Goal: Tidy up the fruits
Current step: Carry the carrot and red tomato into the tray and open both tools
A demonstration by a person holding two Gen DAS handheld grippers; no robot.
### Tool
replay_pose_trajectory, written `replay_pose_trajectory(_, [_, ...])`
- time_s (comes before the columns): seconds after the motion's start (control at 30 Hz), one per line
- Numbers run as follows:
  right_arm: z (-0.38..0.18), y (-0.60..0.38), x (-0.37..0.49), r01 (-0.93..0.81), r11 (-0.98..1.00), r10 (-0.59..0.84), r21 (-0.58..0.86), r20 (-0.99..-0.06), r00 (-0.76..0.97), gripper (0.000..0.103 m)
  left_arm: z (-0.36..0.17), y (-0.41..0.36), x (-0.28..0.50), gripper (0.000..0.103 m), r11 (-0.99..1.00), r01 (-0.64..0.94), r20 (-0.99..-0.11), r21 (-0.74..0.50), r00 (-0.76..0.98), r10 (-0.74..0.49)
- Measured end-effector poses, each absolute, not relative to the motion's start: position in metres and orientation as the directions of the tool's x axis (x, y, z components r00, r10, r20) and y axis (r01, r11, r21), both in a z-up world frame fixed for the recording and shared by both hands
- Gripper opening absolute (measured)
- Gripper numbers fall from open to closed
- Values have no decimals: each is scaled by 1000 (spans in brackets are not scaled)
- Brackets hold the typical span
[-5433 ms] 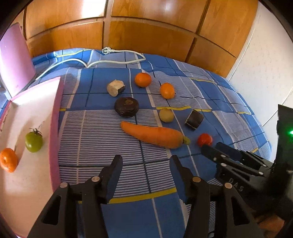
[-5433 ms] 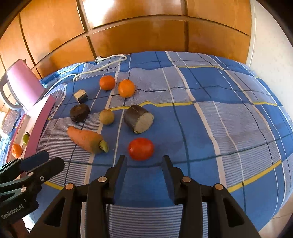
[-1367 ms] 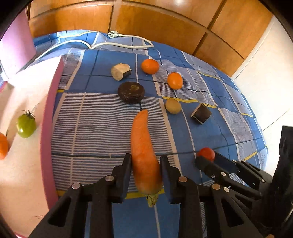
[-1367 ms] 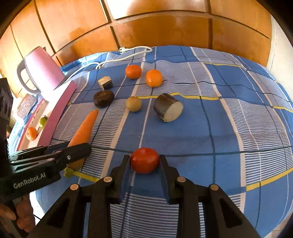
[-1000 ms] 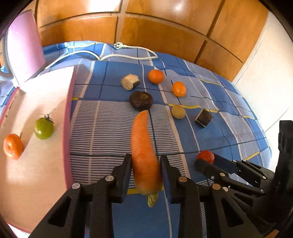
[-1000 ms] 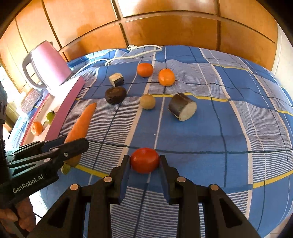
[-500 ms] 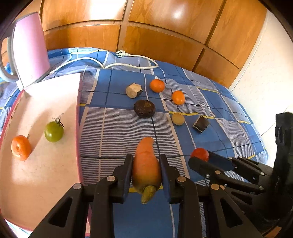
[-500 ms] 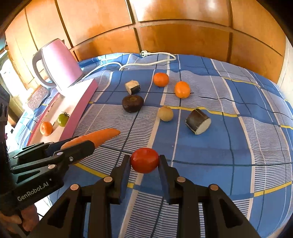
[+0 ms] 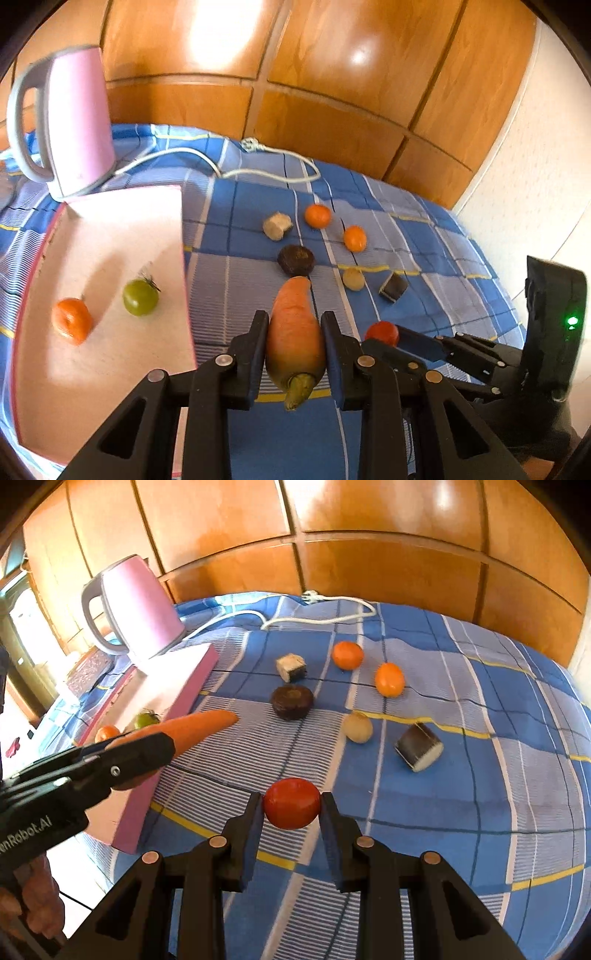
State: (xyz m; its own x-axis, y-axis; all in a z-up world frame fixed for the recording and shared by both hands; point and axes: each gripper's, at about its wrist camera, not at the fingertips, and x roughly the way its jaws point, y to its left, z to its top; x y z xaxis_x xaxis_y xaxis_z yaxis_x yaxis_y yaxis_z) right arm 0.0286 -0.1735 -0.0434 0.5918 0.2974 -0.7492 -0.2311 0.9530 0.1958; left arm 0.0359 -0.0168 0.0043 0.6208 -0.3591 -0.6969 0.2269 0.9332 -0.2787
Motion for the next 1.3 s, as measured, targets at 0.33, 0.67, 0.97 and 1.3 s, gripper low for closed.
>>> replay_pose_trajectory(0.33, [-20, -129, 48, -362, 891, 439, 274, -724, 532, 31, 40, 53, 48, 29, 955, 96, -622, -281, 739, -258])
replay_pose_trajectory(0.67, [-10, -40, 72, -503, 794, 570, 342, -708, 418, 31, 21, 124, 79, 30, 967, -120, -678, -224, 732, -66])
replay_pose_trajectory(0.97, [-24, -20, 79, -483, 819, 526, 310, -744, 413, 37, -5, 141, 65, 38, 951, -206, -716, -230, 698, -22])
replay_pose_trajectory(1.3, [-36, -42, 60, -408, 872, 453, 272, -766, 456, 37, -8, 137, 40, 48, 938, -273, -708, -212, 705, 45])
